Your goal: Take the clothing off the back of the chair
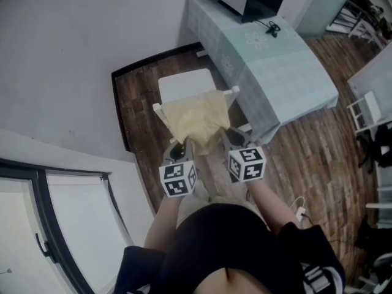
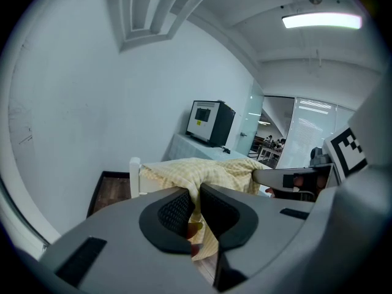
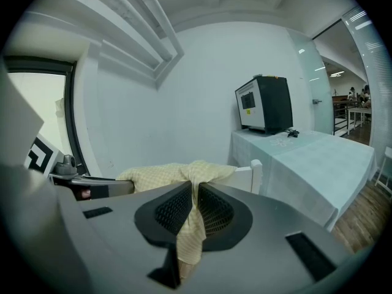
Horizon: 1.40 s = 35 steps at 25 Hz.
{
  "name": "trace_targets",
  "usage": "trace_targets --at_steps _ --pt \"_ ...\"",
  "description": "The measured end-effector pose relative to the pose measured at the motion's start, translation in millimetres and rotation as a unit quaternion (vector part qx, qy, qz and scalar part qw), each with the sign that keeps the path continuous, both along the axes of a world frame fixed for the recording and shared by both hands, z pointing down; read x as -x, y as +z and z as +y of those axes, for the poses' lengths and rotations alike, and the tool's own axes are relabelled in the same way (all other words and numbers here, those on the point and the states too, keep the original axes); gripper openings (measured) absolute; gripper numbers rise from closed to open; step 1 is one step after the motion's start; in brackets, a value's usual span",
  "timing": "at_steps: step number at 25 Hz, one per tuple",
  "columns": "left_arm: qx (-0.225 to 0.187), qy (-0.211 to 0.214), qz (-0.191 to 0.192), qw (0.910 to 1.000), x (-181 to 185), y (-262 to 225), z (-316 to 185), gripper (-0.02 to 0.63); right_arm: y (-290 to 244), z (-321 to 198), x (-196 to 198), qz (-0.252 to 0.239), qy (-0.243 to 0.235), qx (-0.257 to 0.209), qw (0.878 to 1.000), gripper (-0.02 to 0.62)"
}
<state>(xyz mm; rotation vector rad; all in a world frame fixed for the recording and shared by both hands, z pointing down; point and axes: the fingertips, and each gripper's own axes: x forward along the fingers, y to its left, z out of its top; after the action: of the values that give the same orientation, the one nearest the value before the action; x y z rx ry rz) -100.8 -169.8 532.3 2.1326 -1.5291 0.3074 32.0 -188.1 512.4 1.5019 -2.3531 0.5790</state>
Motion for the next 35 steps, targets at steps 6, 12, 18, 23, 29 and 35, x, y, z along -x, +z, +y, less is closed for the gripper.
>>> trace_targets --at_steps 6,12,18,23,29,35 --pt "0.002 -0.011 -0.006 0.9999 -0.8 -1.6 16.3 0.027 -3.2 13.6 -0.8 -0.003 -0.015 -0.002 1.000 0.041" --pt "-0.002 -0.015 -0.010 0.9998 -7.6 -5.5 29.6 0.026 -7.6 26.1 -6.6 -0.005 -0.023 -0.007 1.000 0.041" --pt "-0.007 -0.019 -0.013 0.9997 -14.1 -10.9 43.7 0.027 -12.2 38.2 -13.0 -0.006 -0.031 -0.011 0.999 0.041" --pt "-0.013 -0.024 -0.014 0.9995 -16.5 -15.1 54.8 0.027 -17.0 48.0 -14.8 -0.009 -0.038 -0.016 0.999 0.041" --pt "-0.017 -0.032 -0.013 0.9993 -22.5 -17.4 68.7 0.027 -18.7 61.3 -20.2 -0.012 -0.043 -0.020 0.999 0.041" --pt "-0.020 -0.038 -0.014 0.9990 -30.5 -20.6 81.7 0.027 -21.7 73.4 -27.5 -0.019 -0.046 -0.024 0.998 0.041"
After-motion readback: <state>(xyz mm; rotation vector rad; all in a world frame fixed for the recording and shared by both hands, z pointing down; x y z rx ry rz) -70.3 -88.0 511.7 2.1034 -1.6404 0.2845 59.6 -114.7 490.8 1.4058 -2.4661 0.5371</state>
